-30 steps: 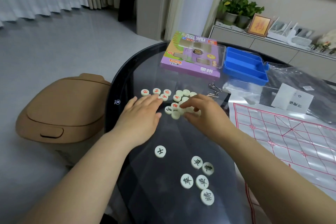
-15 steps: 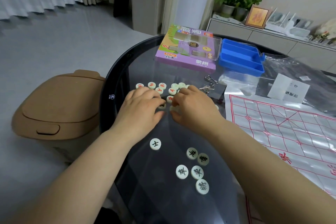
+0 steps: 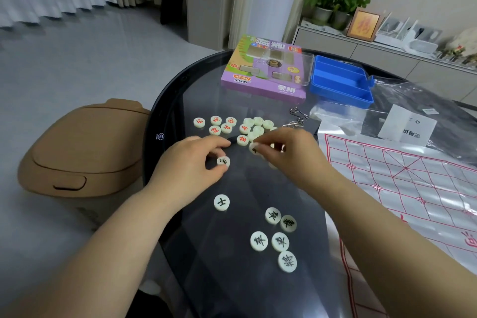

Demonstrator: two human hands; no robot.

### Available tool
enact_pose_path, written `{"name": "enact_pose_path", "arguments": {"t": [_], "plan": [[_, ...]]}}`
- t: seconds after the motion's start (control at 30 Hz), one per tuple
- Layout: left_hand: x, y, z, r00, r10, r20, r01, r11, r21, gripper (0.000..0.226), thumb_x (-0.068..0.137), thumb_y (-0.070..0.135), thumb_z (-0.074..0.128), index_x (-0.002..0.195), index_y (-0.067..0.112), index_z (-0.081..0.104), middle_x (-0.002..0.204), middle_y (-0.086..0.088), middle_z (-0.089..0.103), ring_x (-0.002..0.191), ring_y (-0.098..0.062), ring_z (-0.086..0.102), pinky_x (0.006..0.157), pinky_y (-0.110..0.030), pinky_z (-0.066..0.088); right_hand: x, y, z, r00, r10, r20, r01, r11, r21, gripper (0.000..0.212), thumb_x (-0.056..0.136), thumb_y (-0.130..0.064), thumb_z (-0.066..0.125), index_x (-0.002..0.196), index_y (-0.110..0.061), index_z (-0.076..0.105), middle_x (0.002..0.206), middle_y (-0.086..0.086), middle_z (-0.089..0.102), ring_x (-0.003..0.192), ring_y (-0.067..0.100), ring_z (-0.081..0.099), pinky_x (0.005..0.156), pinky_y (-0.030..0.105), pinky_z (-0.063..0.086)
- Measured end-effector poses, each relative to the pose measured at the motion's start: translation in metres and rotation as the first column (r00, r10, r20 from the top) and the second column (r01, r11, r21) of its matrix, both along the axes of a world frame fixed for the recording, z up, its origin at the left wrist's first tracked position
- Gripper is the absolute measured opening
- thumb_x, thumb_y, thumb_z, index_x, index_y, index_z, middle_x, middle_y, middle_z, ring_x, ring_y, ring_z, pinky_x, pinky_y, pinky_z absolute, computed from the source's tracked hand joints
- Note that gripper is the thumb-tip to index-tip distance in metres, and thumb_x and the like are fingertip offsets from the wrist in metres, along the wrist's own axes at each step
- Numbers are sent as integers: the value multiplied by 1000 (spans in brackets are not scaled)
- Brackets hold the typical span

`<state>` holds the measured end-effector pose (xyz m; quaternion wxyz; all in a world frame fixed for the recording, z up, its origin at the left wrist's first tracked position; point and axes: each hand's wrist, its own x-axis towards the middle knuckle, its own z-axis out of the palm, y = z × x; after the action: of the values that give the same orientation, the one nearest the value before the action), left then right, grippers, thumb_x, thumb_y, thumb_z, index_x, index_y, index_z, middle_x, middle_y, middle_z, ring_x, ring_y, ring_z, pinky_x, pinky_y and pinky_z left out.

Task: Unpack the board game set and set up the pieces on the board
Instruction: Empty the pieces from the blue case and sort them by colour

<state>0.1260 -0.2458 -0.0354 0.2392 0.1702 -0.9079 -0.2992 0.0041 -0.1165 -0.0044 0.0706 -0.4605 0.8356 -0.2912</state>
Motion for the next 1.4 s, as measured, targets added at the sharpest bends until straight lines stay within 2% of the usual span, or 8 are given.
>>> {"name": "enact_pose_path", "arguments": {"t": [0.13, 0.23, 0.47, 0.6, 0.8, 1.07, 1.17, 1.4], "plan": [[15, 2, 1, 992, -119, 47, 111, 983, 147, 38, 75, 14, 70, 106, 34, 61, 80, 27, 60, 98, 1, 52, 82, -3, 34, 5, 8, -1, 924, -36, 381, 15, 998, 57, 9, 79, -17, 68, 85, -23, 65, 67, -12, 59, 55, -4, 53, 62, 9, 41], [22, 5, 5, 983, -175, 55, 162, 970, 179, 42, 75, 12, 70, 92, 48, 54, 80, 26, 63, 99, 6, 52, 79, 3, 33, 8, 7, -6, 947, -66, 313, 45, 996, 74, 12, 81, -14, 65, 73, -21, 63, 64, -14, 57, 53, -4, 52, 54, 4, 39], [34, 19, 6, 966, -247, 80, 226, 951, 210, 21, 83, 35, 59, 103, 40, 61, 93, 24, 59, 102, 14, 46, 82, 3, 33, 15, 13, -9, 999, 42, 14, -43, 995, 88, 20, 88, -17, 55, 105, -15, 66, 88, -10, 47, 64, -4, 42, 61, 3, 34], [37, 29, 2, 953, -291, 81, 286, 955, 74, 64, 66, 63, 31, 108, 29, 65, 96, 35, 52, 108, 16, 38, 88, 3, 27, 23, 25, -9, 988, 146, -44, -140, 983, 122, 23, 88, -18, 56, 109, -15, 65, 94, -10, 41, 66, -5, 40, 64, 7, 33], [35, 53, -3, 921, -368, 125, 387, 896, -219, 37, 74, 45, 44, 85, 23, 72, 85, 18, 68, 88, 0, 49, 70, -13, 45, 29, 52, -9, 988, 145, -41, -139, 982, 124, 19, 85, -18, 60, 102, -15, 68, 91, -7, 48, 64, -3, 44, 64, 4, 33], [12, 50, 7, 974, -221, -43, 212, 966, -149, 37, 80, 35, 44, 91, 13, 72, 90, 4, 71, 92, -7, 51, 79, -19, 46, 2, 55, -12, 986, -131, -103, 125, 990, -61, 23, 83, -12, 61, 105, -11, 66, 98, -1, 53, 69, -2, 45, 64, 10, 33], [-14, 44, 17, 988, -108, 114, 136, 954, -267, 34, 91, 30, 48, 121, 19, 58, 123, 6, 56, 117, -13, 45, 101, -31, 36, -1, 43, -21, 957, -131, -260, 124, 991, -40, 25, 83, -20, 63, 107, -13, 68, 107, 10, 57, 95, 25, 54, 74, 28, 40], [-58, 38, 15, 924, -45, 379, 225, 866, -446, 40, 92, 37, 44, 131, 25, 45, 132, 6, 39, 124, -17, 32, 99, -25, 18, 0, 39, -31, 895, -103, -434, 89, 995, -53, 16, 56, -26, 65, 67, -17, 73, 68, 7, 61, 52, 26, 58, 46, 25, 45]]}}
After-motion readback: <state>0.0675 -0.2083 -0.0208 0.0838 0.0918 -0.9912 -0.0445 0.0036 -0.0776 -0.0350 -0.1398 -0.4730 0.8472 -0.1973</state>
